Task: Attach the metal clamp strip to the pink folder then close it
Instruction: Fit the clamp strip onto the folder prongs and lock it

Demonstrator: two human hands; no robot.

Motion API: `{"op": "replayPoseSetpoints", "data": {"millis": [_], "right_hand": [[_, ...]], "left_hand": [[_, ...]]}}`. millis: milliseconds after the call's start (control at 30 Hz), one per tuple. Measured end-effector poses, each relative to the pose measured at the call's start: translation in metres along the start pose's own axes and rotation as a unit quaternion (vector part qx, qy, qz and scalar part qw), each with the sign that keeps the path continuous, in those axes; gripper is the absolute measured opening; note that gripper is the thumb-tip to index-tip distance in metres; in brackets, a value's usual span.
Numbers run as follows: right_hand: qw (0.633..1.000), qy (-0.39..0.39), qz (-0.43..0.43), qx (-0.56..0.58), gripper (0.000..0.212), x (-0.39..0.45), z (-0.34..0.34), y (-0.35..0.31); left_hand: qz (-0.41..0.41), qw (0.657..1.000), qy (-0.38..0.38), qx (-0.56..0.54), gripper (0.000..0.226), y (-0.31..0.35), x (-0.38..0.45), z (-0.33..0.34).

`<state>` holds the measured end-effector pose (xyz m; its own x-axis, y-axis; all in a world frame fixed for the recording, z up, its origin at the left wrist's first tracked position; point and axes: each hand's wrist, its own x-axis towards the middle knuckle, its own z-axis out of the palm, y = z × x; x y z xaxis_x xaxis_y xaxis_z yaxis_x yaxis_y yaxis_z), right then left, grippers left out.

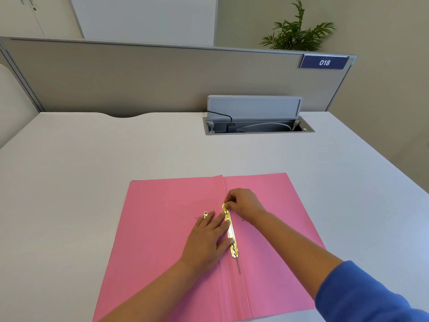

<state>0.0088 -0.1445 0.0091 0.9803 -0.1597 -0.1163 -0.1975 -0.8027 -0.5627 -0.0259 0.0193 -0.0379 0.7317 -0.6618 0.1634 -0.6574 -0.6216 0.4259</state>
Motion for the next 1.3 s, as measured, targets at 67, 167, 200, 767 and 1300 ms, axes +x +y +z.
{"op": "replayPoseSetpoints", "data": {"millis": [67,167,200,767,1300], "right_hand": [[0.999,-0.013,-0.019,-0.027,0.012,0.002,-0.003,-0.002],[0.994,-0.040,-0.059,-0.087,0.015,0.004,-0.007,-0.009],[0.991,-0.051,-0.070,-0.104,0.016,0.006,-0.009,-0.011],[0.996,-0.087,0.009,0.030,0.020,0.027,-0.011,-0.019],[0.992,-0.050,0.070,0.093,0.020,0.028,-0.010,-0.013]], "left_hand": [[0.002,1.000,0.007,0.005,0.053,0.001,0.000,-0.001],[0.002,1.000,0.013,0.015,0.051,0.002,-0.001,0.000],[0.000,1.000,0.013,0.019,0.052,0.002,-0.001,0.001],[-0.014,1.000,-0.017,0.007,0.068,-0.001,-0.001,0.003],[-0.014,1.000,-0.009,0.004,0.067,0.000,0.000,0.001]]}}
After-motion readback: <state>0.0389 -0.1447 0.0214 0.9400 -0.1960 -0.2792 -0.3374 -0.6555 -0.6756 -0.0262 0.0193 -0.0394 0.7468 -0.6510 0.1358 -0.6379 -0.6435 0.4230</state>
